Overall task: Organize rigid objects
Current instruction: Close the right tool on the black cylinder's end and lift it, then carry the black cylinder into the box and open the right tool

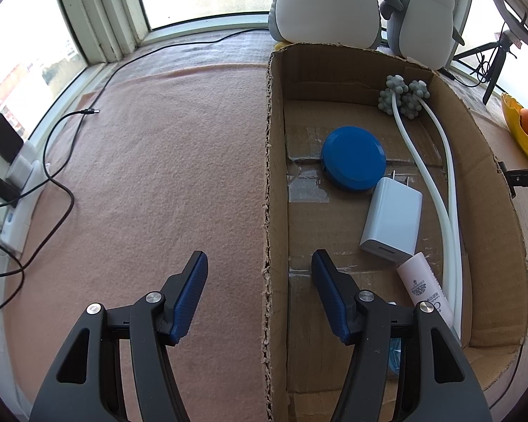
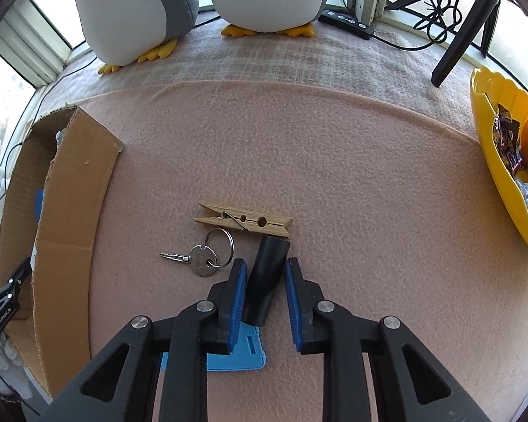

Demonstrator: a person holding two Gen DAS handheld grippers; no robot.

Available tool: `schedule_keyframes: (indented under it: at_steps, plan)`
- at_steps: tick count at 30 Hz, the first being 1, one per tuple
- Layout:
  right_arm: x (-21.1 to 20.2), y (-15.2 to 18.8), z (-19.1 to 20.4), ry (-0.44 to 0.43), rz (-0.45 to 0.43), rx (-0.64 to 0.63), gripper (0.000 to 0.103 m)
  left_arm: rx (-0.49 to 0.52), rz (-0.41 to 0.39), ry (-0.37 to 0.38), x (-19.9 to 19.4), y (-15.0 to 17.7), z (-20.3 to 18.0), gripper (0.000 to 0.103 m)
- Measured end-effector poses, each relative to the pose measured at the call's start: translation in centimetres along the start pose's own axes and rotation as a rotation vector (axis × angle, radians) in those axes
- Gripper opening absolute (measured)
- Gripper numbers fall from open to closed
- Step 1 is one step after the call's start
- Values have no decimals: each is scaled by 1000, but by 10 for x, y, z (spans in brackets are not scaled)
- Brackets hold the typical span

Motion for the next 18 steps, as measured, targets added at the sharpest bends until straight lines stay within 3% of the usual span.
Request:
schedule_keyframes:
  at_steps: [2, 10, 18]
  plan:
    - [1, 1, 2, 37, -2, -24, 15, -3, 1, 4, 0, 0, 0, 61]
    - [-6, 10, 3, -6, -39, 11, 15, -4, -1, 4, 0, 0, 1, 61]
    - [-53, 19, 32, -73, -141, -24, 15, -1, -3, 2, 1, -1, 0, 61]
Point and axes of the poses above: each gripper's, at about its wrist camera, not at the fingertips, and x roughly the way its jaws point, z to its left, y to its underside, the point moved 10 cm from there along x, roughly the way its jaws point, and after that the axes turned 5 degrees about z, right-handed, at the moved point
